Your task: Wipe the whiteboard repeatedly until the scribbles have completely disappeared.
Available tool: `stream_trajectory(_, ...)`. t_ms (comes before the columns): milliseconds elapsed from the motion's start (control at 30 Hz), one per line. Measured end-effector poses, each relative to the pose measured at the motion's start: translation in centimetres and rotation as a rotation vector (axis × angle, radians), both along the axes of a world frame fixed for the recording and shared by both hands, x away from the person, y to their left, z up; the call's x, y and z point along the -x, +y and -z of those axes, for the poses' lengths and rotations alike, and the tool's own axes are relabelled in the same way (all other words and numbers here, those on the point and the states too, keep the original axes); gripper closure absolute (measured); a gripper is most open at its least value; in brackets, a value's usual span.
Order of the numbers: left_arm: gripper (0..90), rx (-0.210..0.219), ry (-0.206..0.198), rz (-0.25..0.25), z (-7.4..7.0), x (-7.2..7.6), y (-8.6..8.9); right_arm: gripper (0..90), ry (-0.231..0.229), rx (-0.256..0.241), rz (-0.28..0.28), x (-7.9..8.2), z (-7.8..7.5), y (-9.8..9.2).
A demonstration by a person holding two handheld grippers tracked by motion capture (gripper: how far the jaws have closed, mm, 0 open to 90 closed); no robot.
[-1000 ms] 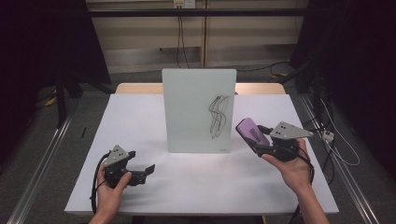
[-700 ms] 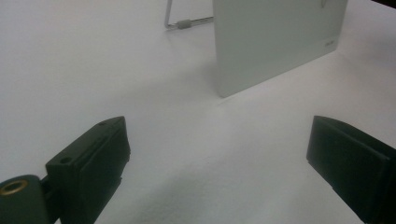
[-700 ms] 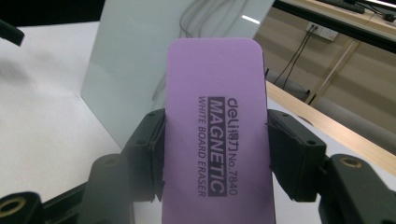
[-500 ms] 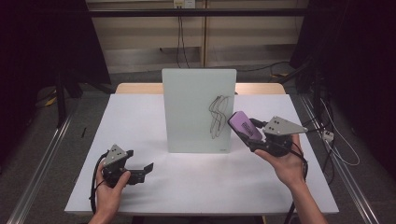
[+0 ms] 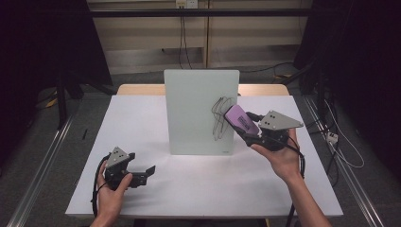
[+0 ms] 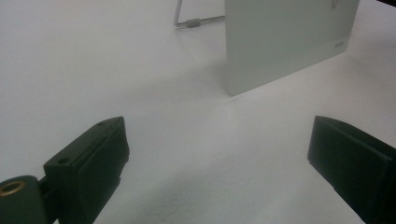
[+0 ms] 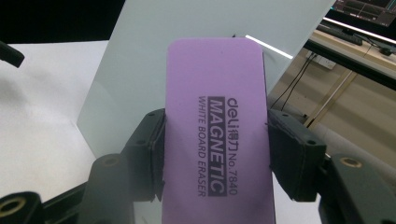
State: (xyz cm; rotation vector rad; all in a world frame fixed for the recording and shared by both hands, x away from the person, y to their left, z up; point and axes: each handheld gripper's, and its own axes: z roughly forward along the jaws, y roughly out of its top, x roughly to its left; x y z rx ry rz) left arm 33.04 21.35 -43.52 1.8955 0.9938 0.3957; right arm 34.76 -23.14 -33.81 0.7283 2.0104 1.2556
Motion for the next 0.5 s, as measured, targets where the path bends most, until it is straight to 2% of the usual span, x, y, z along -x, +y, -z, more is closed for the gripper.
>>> stream_trajectory(233, 5.0, -0.010, 0.006, 0.021, 0.0, -0.1, -0.1, 42.2, -0.045, -0.005, 0.009, -0.6, -1.6, 0.1)
stream_trajectory(367, 5.0, -0.005, 0.007, 0.021, 0.0, -0.1, -0.2, 42.1, -0.084, -0.009, 0.011, -1.2, -1.9, 0.7)
stream_trajectory(500, 5.0, -0.011, 0.007, 0.025, 0.0, 0.0, -0.1, 42.1, -0.094, 0.006, 0.006, -2.1, -2.1, 1.5)
